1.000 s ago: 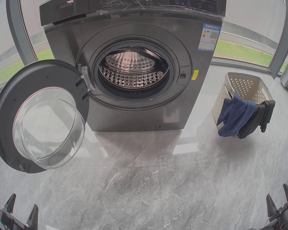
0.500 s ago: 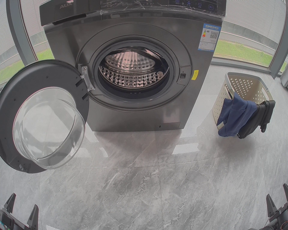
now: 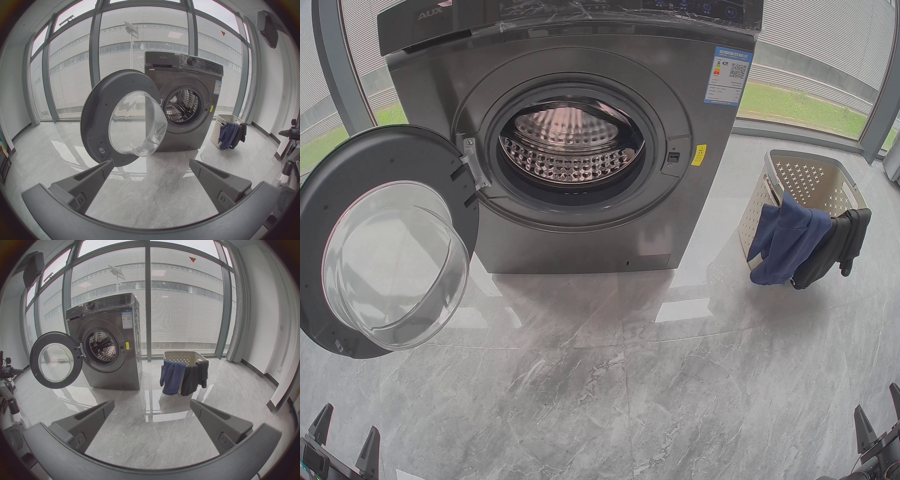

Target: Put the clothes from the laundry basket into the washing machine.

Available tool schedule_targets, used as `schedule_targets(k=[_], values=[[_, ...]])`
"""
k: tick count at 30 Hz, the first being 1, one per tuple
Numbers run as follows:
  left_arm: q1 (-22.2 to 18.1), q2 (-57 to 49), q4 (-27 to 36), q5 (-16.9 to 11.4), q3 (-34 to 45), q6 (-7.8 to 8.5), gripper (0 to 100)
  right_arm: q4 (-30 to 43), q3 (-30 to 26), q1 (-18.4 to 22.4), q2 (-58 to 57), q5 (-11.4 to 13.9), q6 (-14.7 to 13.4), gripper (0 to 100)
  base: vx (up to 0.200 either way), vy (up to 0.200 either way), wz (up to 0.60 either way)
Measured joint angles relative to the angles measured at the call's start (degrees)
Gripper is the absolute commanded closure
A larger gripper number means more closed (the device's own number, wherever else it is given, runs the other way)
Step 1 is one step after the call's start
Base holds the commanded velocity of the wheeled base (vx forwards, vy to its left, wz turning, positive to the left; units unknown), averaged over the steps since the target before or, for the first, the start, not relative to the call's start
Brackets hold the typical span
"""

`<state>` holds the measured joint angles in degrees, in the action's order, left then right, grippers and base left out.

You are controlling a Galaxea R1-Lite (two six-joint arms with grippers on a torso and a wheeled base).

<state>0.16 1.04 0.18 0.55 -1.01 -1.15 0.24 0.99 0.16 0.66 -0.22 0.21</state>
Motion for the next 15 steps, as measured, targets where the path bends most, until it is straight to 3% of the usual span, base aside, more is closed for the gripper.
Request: schedule_targets(k=[10,15], values=[[0.17,0.00,-0.07,0.11,0.00,-0.85,0,-0.06,0.02,0.02,0.05,-0.05,-0.05,0,0.000,-0.200,0.00],[0.22,0.00,-0.11,0.18,0.00,-1.26,0,0.00,0.02,0.11,0.07,-0.05,-0.05,0,0.000,-0.040,0.60]])
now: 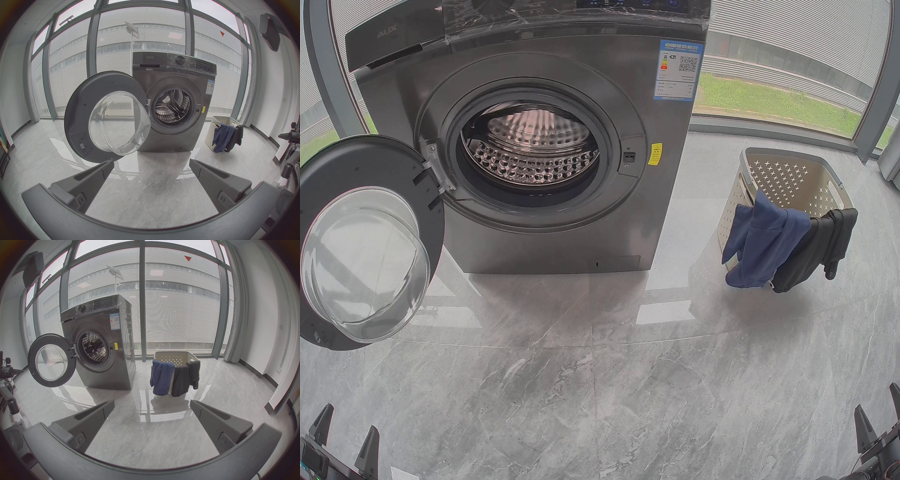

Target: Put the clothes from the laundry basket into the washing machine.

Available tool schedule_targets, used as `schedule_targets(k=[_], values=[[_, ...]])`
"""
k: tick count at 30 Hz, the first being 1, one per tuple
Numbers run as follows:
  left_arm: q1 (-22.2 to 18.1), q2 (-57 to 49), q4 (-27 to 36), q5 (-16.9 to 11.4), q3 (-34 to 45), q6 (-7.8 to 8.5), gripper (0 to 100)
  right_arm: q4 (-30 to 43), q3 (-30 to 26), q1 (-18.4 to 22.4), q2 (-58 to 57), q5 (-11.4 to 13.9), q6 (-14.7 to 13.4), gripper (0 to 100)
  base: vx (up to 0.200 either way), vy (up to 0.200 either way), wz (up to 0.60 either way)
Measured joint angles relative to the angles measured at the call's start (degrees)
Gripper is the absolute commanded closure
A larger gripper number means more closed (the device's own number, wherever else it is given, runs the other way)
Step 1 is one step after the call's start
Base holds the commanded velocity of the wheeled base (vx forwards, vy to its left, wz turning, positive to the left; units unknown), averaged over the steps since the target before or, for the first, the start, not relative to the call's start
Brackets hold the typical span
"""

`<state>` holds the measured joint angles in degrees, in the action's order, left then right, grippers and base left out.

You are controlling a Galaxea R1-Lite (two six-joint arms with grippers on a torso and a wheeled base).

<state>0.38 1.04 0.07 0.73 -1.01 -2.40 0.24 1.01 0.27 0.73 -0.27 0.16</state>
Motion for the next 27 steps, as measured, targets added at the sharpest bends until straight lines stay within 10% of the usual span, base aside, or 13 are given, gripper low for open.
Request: schedule_targets(k=[27], values=[[-0.11,-0.02,0.02,0.02,0.00,-0.49,0,0.02,0.00,-0.11,0.09,0.20,0.02,0,0.000,-0.156,-0.09]])
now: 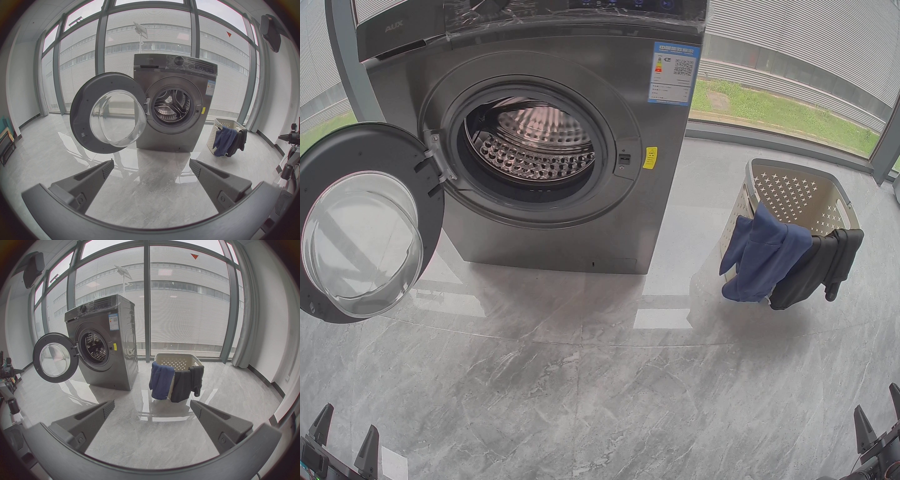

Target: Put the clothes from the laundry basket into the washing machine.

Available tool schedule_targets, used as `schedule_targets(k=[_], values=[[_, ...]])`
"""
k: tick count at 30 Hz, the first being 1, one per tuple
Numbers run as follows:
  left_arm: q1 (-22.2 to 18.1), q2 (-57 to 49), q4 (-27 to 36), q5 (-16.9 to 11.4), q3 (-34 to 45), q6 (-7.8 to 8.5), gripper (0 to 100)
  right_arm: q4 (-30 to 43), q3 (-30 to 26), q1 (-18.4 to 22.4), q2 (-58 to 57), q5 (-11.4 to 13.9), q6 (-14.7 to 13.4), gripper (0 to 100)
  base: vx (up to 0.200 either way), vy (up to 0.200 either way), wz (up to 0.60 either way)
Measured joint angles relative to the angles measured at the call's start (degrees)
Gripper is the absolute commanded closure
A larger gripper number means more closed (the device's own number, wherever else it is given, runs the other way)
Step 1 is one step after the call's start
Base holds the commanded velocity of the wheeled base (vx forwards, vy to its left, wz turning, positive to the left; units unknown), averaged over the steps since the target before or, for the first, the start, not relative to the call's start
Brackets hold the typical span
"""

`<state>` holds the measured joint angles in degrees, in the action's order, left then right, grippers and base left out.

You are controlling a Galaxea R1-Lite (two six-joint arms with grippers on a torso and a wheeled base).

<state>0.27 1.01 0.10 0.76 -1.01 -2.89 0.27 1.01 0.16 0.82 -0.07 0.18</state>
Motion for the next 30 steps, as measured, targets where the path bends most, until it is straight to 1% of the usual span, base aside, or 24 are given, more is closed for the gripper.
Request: schedule_targets(k=[1,8,20,26,30], values=[[-0.02,0.02,0.00,0.02,0.00,0.02,0,-0.05,0.00,0.00,0.00,0.00,0.02,0,0.000,0.000,-0.60],[-0.02,0.02,0.00,0.00,0.00,0.02,0,0.00,0.00,0.00,0.00,-0.11,-0.05,0,0.000,0.000,0.00],[0.04,0.02,0.00,0.02,0.00,-0.06,0,0.00,0.00,0.11,0.02,-0.11,-0.02,0,0.200,0.000,0.00],[0.00,0.02,0.00,0.02,0.00,-0.06,0,0.00,0.00,0.11,0.02,-0.11,-0.05,0,0.000,0.000,0.00],[0.02,0.02,0.00,0.02,0.00,-0.09,0,-0.02,0.00,0.11,0.04,-0.11,-0.05,0,0.000,-0.200,0.00]])
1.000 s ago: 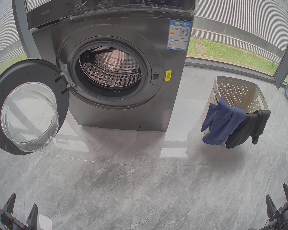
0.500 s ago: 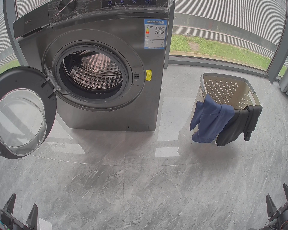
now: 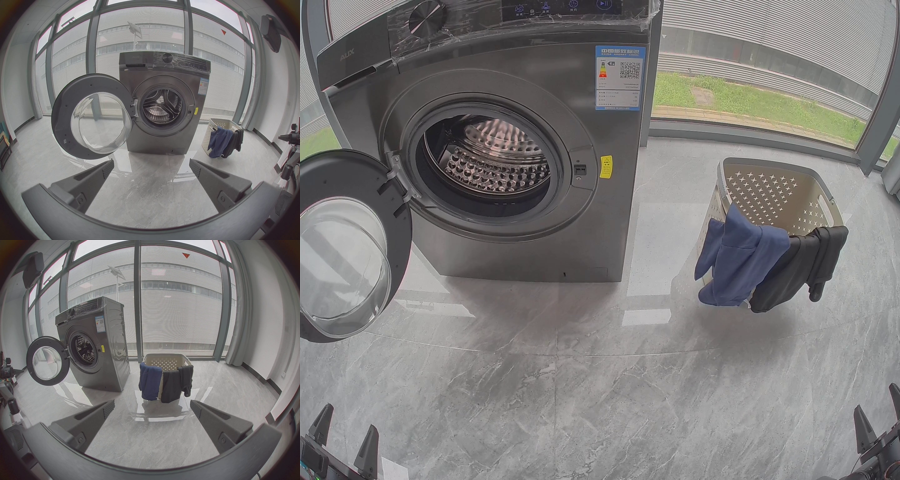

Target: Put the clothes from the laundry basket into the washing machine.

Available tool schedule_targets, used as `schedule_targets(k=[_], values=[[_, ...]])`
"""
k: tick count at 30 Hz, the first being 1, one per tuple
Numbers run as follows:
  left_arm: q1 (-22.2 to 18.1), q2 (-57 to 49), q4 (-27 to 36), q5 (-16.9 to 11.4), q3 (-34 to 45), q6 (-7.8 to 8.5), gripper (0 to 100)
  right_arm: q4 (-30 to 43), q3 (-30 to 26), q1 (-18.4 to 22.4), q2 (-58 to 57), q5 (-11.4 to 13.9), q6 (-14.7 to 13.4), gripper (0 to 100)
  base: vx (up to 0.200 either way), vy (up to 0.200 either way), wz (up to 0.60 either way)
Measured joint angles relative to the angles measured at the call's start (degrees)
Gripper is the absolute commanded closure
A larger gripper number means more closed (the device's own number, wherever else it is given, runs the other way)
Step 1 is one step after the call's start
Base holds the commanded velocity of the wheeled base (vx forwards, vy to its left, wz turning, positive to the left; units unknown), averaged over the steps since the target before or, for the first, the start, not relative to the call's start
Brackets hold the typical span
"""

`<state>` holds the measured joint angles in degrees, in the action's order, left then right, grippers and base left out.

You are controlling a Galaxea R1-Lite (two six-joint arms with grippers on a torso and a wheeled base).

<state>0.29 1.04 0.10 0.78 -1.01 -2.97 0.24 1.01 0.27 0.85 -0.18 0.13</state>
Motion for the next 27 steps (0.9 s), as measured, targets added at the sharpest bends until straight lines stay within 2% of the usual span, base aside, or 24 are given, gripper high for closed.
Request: schedule_targets(k=[5,7,11,27], values=[[-0.02,0.00,0.00,-0.02,0.00,0.00,0,0.02,0.00,-0.05,0.02,0.07,0.02,0,0.000,-0.200,-0.48],[0.00,0.00,0.00,0.00,0.00,0.02,0,0.00,0.00,0.02,0.02,0.11,0.07,0,0.000,0.000,-0.60],[-0.02,-0.02,0.00,0.00,0.00,0.00,0,0.00,0.00,0.00,0.02,0.02,-0.04,0,0.000,0.000,0.00],[-0.02,0.00,0.00,0.00,0.00,0.00,0,0.02,0.00,0.00,0.02,0.00,0.02,0,0.000,-0.200,0.00]])
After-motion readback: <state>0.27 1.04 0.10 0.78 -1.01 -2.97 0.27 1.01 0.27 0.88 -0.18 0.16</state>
